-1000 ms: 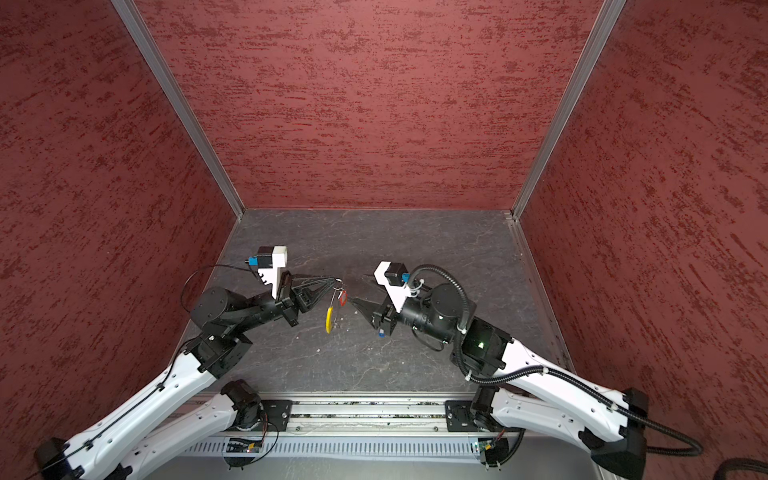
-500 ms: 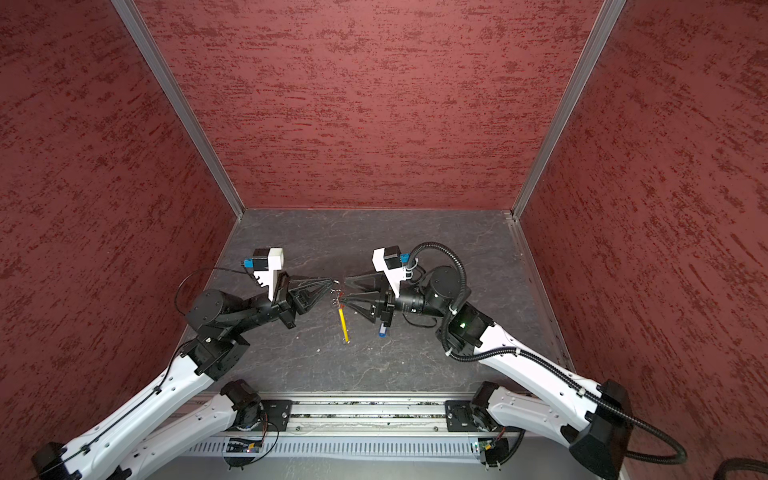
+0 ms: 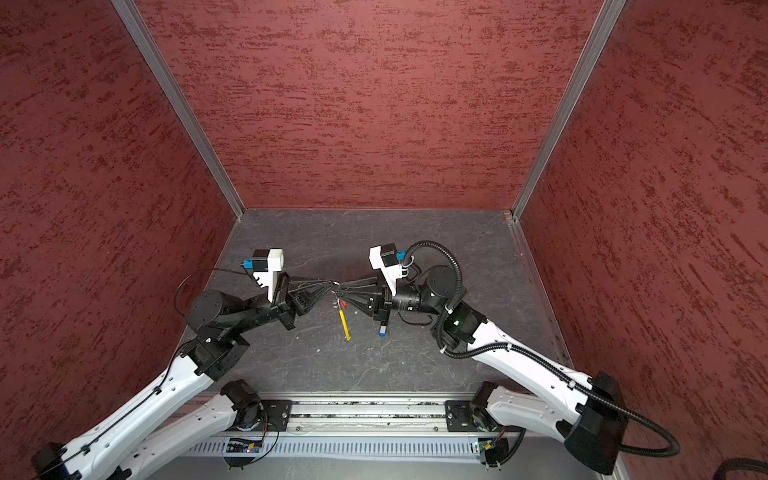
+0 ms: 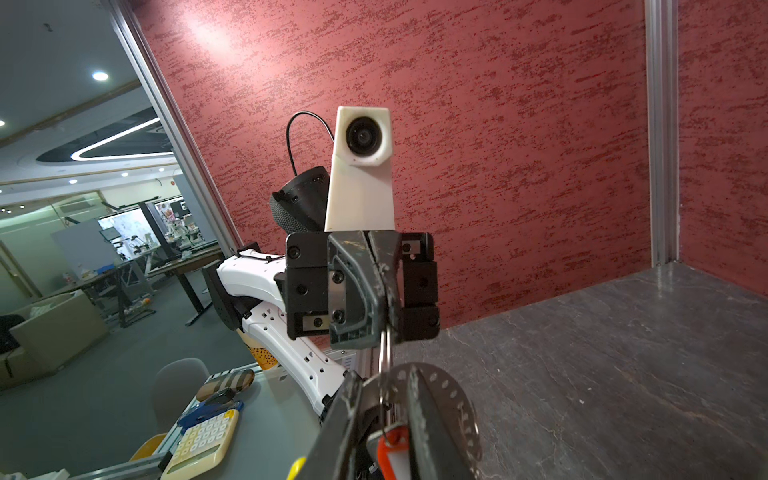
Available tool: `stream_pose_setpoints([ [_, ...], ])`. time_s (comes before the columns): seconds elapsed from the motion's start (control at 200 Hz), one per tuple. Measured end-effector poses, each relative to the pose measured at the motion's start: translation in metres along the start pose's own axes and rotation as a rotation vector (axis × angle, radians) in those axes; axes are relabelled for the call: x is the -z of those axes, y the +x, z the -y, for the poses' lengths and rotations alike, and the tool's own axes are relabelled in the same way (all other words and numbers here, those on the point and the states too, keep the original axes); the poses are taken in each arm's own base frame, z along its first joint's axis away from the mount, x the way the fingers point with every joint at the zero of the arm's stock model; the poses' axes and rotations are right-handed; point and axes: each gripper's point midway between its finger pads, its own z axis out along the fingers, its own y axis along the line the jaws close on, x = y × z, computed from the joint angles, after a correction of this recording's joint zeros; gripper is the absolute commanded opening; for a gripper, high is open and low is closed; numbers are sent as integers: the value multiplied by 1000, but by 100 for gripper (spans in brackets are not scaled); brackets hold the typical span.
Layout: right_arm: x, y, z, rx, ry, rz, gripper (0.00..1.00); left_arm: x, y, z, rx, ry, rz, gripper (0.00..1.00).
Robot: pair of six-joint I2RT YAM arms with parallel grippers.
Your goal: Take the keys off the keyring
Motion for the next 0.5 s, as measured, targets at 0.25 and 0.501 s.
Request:
stream_pose_setpoints([
  [0.25, -1, 0, 0, -11, -4, 2, 0, -2, 0, -2, 6, 1, 0, 0],
  [0.501, 0, 4, 2, -20, 7, -14, 0, -2, 3, -3, 18, -6, -10, 25],
])
